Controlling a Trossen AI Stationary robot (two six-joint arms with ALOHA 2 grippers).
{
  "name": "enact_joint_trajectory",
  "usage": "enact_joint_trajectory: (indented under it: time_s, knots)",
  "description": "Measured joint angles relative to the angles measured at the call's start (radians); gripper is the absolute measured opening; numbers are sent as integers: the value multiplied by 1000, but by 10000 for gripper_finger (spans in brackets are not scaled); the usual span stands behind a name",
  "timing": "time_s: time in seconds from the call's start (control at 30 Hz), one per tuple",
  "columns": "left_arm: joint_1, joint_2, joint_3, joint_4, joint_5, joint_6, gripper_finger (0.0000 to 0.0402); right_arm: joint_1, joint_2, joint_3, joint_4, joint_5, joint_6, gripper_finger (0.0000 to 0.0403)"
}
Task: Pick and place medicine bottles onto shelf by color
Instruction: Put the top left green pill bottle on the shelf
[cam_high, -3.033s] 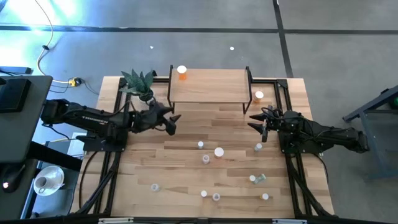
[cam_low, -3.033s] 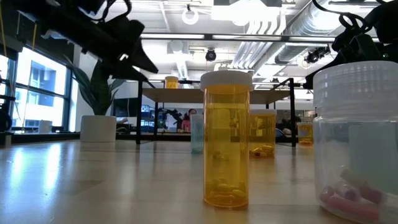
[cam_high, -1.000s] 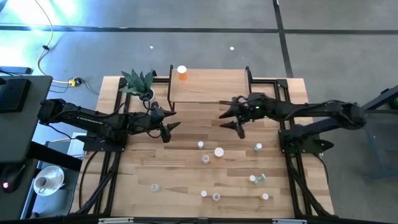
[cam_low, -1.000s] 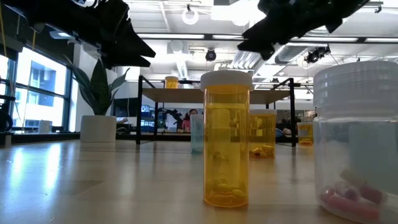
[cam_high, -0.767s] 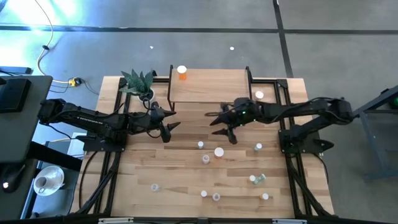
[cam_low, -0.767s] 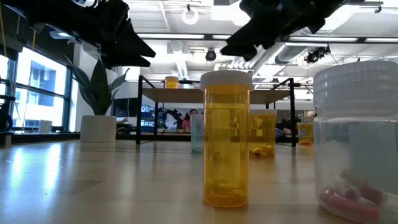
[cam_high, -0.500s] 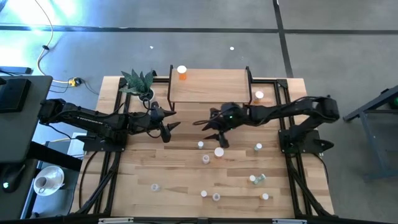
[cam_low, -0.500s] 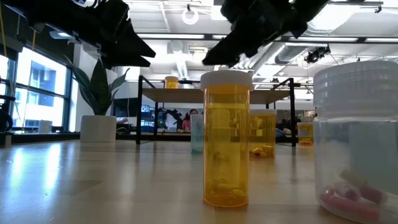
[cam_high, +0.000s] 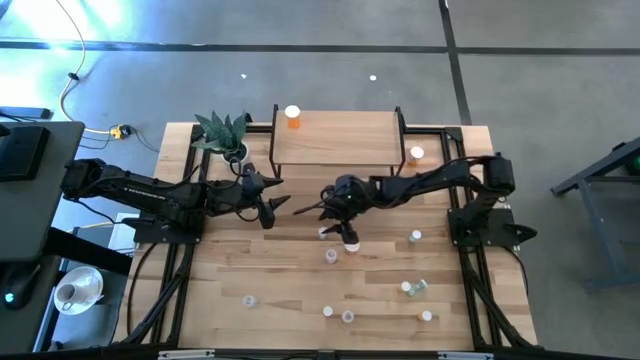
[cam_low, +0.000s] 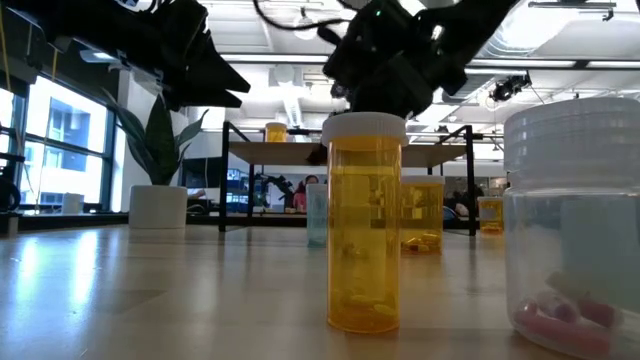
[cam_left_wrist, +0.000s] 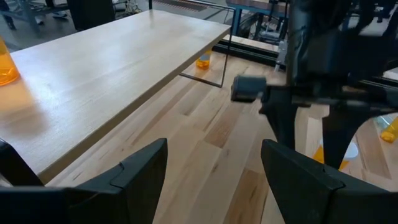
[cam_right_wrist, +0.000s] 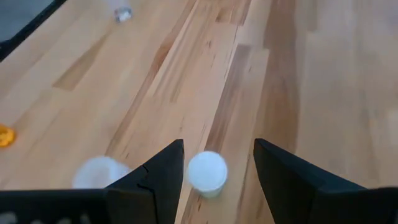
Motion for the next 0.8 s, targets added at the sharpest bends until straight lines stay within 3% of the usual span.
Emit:
enact_joint_trajectory:
  time_s: [0.8]
  knots:
    - [0,0,0,-1,0,-3,250,33,71,0,35,9,1,185]
